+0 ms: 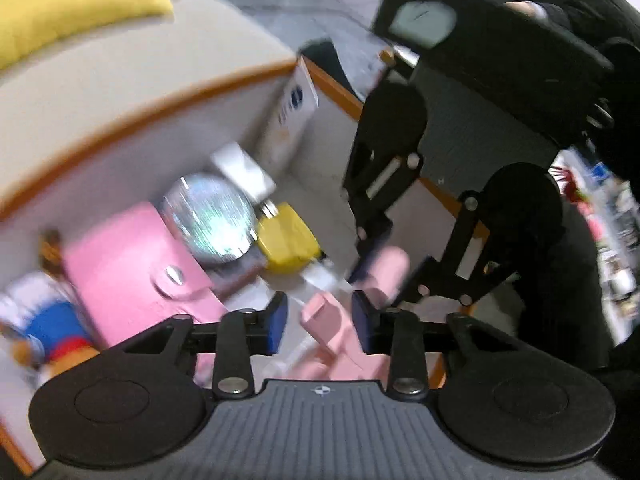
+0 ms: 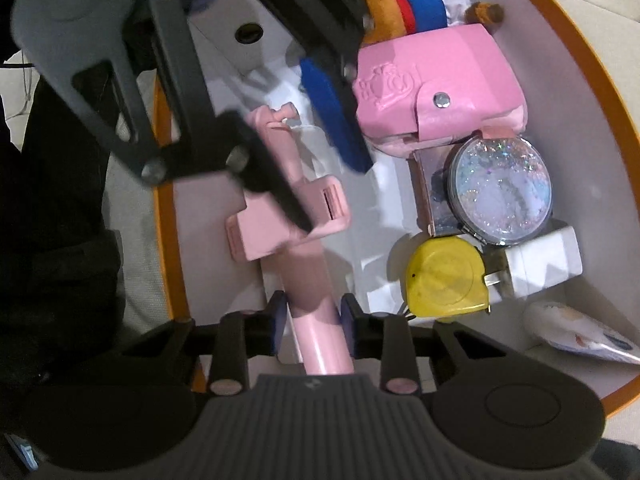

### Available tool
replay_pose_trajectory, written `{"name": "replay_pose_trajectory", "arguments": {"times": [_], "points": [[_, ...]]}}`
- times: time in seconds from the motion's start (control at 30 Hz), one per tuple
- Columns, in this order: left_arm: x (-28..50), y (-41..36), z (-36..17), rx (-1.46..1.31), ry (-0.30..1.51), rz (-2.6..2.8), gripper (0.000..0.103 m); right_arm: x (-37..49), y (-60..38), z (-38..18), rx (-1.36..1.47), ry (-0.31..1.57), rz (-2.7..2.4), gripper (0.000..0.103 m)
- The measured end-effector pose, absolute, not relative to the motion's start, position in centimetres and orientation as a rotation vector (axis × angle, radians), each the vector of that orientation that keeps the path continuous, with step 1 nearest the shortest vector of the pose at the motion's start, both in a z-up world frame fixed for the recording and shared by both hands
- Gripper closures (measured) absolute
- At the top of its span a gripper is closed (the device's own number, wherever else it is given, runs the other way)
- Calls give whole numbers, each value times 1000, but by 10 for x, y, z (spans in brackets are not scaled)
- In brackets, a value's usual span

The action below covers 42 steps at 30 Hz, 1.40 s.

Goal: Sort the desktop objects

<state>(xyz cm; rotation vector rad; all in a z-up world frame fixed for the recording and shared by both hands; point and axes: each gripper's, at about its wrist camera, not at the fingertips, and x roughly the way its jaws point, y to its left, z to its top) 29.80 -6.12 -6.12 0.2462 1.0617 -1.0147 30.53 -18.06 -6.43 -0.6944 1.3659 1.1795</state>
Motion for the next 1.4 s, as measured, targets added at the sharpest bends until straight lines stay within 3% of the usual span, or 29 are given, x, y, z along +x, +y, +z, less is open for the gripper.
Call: {"name": "replay_pose_trajectory", "arguments": {"times": [0.13,0.3,0.83,1.4], "points": [[272,-65,-46,337,945,-1055,81,304,-181,-66,-685,1380,1183,72],[279,-77,-65,379,1018,-1006,94,297,-181,-64,-700,1349,1182,71],[315,-74,-99,226,1254,-990,97,309,-189,-65,-596,1384,1229,71],[294,-73,-76,295,1169,-894,97,313,-191,-47,-661,1295,1068,71]]}}
